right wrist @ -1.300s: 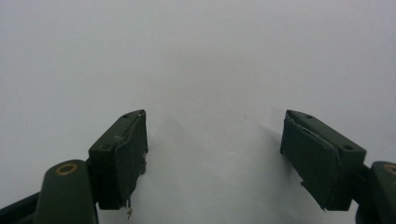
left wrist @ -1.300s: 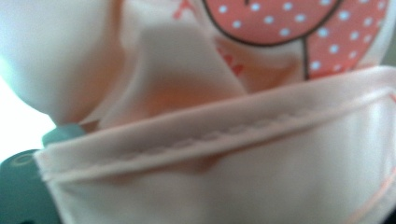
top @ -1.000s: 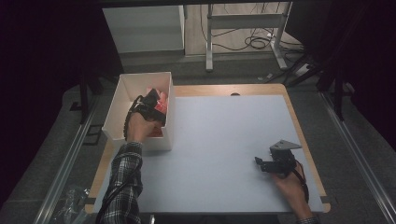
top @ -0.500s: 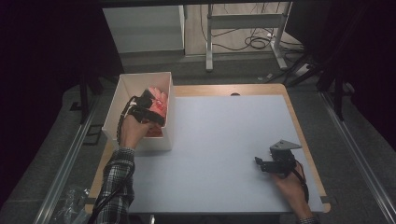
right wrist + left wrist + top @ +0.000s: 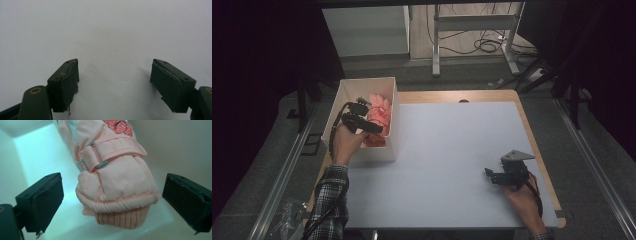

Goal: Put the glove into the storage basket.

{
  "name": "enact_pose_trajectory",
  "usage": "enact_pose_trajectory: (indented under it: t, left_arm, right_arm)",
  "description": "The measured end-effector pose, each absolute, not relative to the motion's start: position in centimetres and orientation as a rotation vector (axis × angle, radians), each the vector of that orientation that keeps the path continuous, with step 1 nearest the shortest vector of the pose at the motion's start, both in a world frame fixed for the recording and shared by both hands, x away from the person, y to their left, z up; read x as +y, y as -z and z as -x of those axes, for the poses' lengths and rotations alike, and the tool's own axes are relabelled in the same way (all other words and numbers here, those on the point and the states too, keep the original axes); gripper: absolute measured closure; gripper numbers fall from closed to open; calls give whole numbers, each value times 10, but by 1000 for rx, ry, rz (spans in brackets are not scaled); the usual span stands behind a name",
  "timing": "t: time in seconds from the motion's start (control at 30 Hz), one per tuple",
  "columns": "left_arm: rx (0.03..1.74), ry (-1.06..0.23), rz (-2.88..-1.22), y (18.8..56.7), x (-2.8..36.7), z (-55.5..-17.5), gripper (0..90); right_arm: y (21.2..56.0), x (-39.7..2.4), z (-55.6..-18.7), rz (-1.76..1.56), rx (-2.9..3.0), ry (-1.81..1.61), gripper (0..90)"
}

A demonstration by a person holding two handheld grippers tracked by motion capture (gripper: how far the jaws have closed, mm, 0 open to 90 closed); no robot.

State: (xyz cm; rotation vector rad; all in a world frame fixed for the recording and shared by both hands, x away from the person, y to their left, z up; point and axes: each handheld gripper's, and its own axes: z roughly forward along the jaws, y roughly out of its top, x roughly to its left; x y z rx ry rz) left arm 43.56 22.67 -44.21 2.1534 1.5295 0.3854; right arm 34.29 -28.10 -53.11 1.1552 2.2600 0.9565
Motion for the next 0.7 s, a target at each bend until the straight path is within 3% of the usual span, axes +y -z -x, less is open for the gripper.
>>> enact_pose_trajectory:
  t: [0.7]
  left_arm:
    - [1377,-441,-2055,435,240,-403,27]
  right_arm:
    - [531,-281,-343,-1156,2259,-953,227]
